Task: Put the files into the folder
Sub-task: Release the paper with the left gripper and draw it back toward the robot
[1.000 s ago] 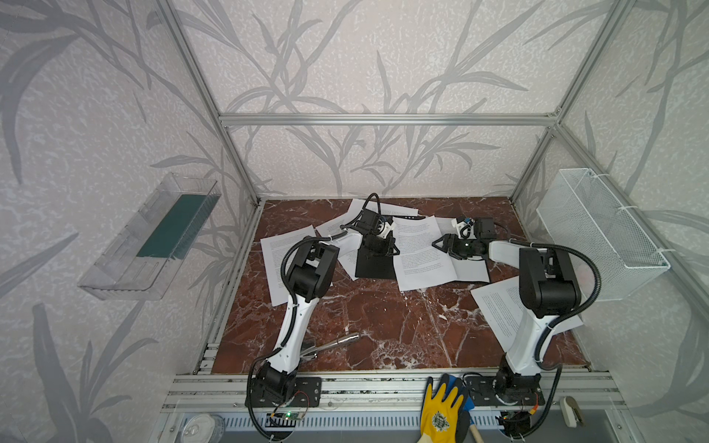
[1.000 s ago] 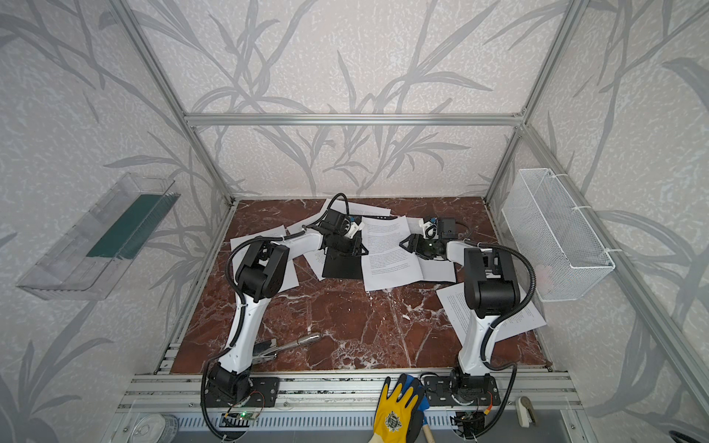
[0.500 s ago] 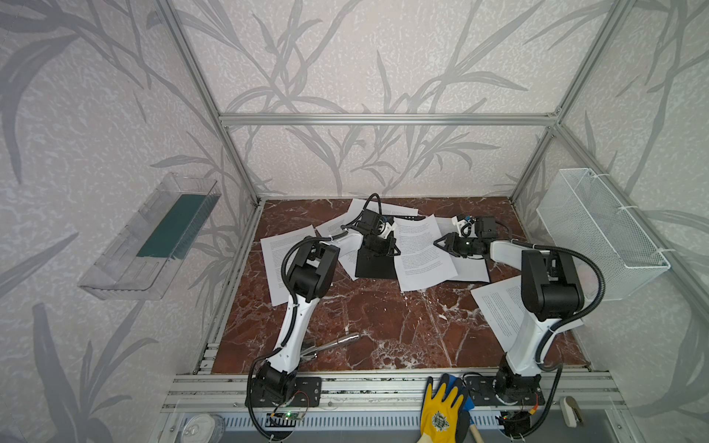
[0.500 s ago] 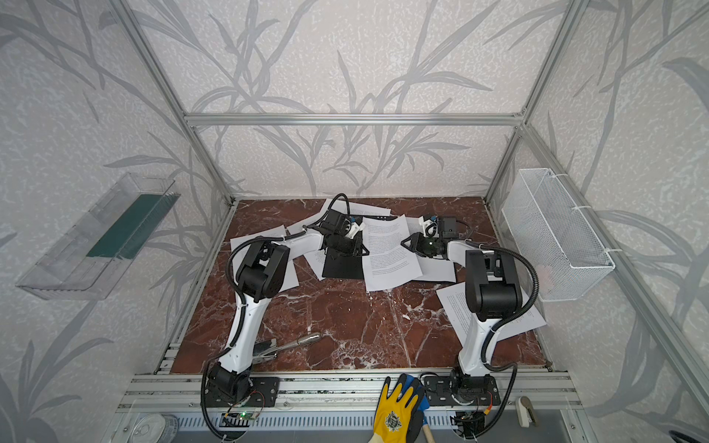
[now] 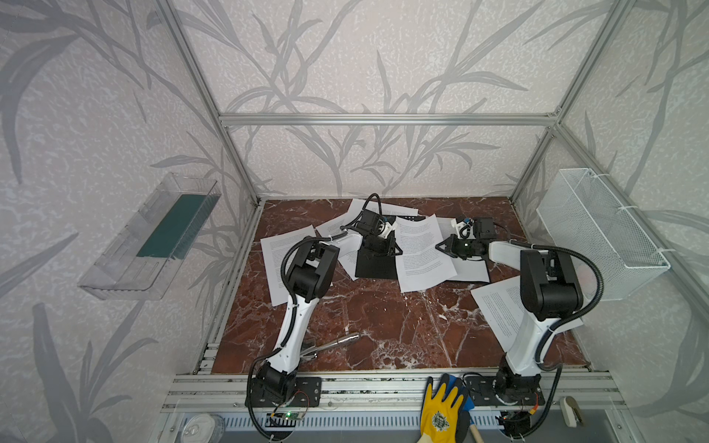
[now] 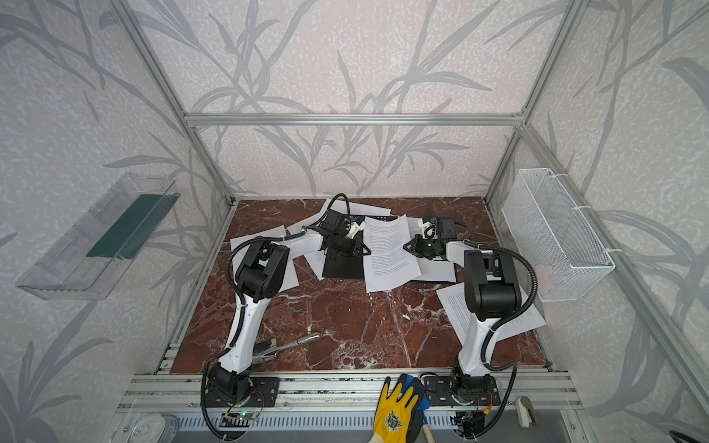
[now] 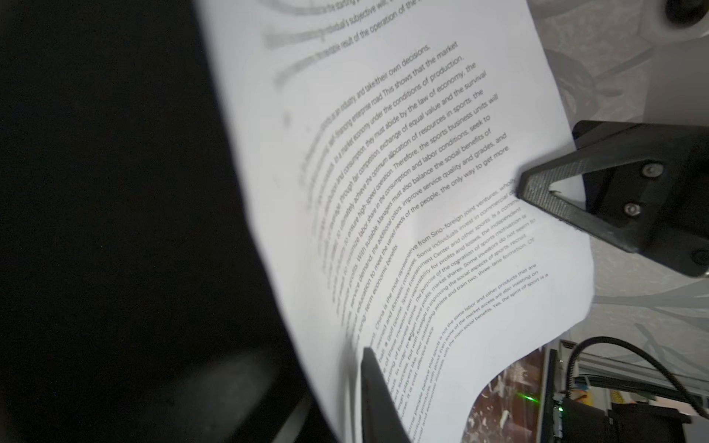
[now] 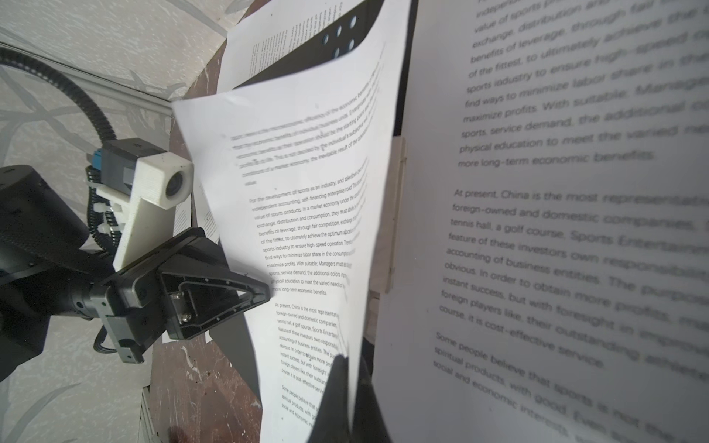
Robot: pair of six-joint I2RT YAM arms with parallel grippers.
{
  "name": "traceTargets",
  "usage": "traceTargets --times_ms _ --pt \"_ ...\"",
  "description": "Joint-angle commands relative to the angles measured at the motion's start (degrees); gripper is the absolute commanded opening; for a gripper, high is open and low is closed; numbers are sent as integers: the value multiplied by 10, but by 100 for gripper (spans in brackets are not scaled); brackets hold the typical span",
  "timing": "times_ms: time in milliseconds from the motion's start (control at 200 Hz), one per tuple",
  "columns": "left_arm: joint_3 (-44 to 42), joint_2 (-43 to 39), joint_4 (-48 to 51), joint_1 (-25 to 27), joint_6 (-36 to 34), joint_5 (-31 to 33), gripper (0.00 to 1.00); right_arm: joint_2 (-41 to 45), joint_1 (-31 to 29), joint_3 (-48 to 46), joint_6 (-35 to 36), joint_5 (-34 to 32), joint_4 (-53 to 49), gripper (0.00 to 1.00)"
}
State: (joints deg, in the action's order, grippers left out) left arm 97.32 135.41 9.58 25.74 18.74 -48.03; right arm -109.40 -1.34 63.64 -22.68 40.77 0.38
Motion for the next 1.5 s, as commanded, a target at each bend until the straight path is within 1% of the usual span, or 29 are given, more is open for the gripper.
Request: traceTargets --times_ms 0,25,60,80,95,105,115,210,305,365,405,470,590,665,730,805,885,920,965,1075,1145,1265,1275,1370,1445,1495 --pt "-44 -81 -101 -2 62 -60 45 67 14 -29 -13 16 14 0" --pt "-58 -97 -123 -1 75 -66 54 79 22 -43 -27 18 32 0" --pt "-80 -124 -159 -1 100 -71 71 90 33 -59 -46 12 52 0" --pt "-93 -138 -179 0 113 -75 81 95 39 -64 -53 9 56 0" --pt "-103 -151 -192 0 121 -76 95 98 44 -67 -57 7 55 0" --pt "-110 -158 -202 0 126 -77 98 101 47 -67 -58 5 53 0" --pt "-117 -166 -210 1 133 -77 99 102 50 -67 -58 2 49 0" --pt "-178 -245 -266 10 173 -58 99 112 61 -52 -29 -38 -5 0" --pt "-229 -322 -270 36 182 -12 99 106 61 -33 -7 -59 -42 0" --pt "-246 -365 -242 58 182 38 99 103 61 -28 1 -73 -47 0" --pt "-253 -390 -221 74 191 77 99 101 61 -26 7 -82 -50 0" --pt "-269 -427 -201 96 210 120 99 99 61 -23 17 -96 -57 0" --pt "-307 -489 -163 125 241 167 99 106 60 -19 42 -123 -73 0" --pt "-349 -539 -132 132 254 199 99 101 60 -11 51 -116 -83 0" --pt "-383 -587 -95 134 250 225 99 100 58 -14 51 -116 -74 0" --pt "-412 -647 -38 135 219 256 99 97 53 -17 54 -124 -67 0" --pt "-468 -714 -16 136 182 321 99 92 51 -20 59 -133 -65 0" --pt "-503 -740 -28 136 180 354 99 92 51 -22 59 -136 -65 0" --pt "-550 -769 -57 136 177 380 99 94 51 -21 62 -137 -67 0" --pt "-660 -819 -169 136 149 425 99 104 51 -20 72 -159 -79 0" --pt "-706 -837 -232 136 125 445 99 109 51 -22 79 -172 -87 0" --pt "-747 -854 -284 139 111 433 99 112 53 -35 88 -202 -88 0" --pt "-751 -854 -291 141 110 433 99 125 53 -36 89 -203 -88 0" --pt "-792 -852 -354 148 92 455 99 131 57 -42 91 -221 -85 0" --pt "-793 -845 -354 148 66 467 99 130 61 -43 96 -238 -84 0" --pt "-792 -841 -352 148 62 471 99 129 63 -41 102 -255 -87 0"
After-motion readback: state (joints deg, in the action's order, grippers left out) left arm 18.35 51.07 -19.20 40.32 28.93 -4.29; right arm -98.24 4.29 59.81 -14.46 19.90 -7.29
